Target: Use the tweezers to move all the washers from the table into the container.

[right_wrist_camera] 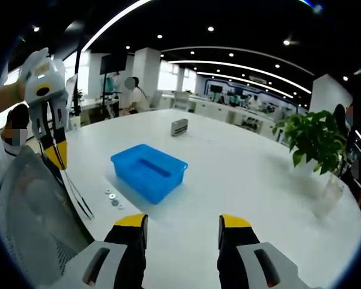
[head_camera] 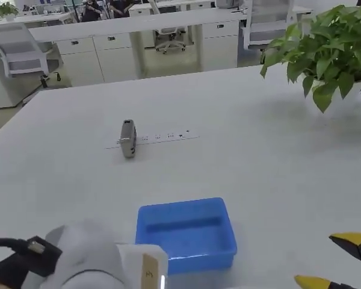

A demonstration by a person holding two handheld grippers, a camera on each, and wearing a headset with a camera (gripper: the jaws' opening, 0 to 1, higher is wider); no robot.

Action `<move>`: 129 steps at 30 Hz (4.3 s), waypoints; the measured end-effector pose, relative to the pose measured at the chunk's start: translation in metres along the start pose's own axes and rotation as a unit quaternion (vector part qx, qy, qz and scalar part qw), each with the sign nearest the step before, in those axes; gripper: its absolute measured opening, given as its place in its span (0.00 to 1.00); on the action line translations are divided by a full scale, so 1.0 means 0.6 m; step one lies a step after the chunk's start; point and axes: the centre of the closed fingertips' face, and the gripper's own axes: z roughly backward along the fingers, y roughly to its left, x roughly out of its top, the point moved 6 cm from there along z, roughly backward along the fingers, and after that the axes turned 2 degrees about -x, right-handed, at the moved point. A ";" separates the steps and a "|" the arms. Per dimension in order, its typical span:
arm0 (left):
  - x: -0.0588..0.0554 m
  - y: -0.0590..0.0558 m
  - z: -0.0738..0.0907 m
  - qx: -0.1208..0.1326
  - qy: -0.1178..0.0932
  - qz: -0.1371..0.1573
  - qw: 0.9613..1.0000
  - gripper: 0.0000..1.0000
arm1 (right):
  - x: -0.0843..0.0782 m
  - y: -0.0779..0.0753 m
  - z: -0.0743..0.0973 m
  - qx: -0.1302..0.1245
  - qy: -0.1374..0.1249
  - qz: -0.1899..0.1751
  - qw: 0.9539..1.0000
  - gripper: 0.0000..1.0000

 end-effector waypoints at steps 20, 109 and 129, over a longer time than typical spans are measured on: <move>0.028 0.009 -0.006 -0.016 -0.003 -0.011 1.000 0.00 | 0.023 0.014 0.005 0.061 -0.045 -0.063 0.995 0.40; 0.050 0.101 -0.013 0.010 0.026 -0.042 0.999 0.00 | 0.030 0.202 -0.170 0.326 0.011 0.126 0.937 0.04; -0.012 0.078 0.029 0.145 -0.158 0.187 0.959 0.12 | 0.032 0.199 -0.169 0.327 0.011 0.092 0.940 0.02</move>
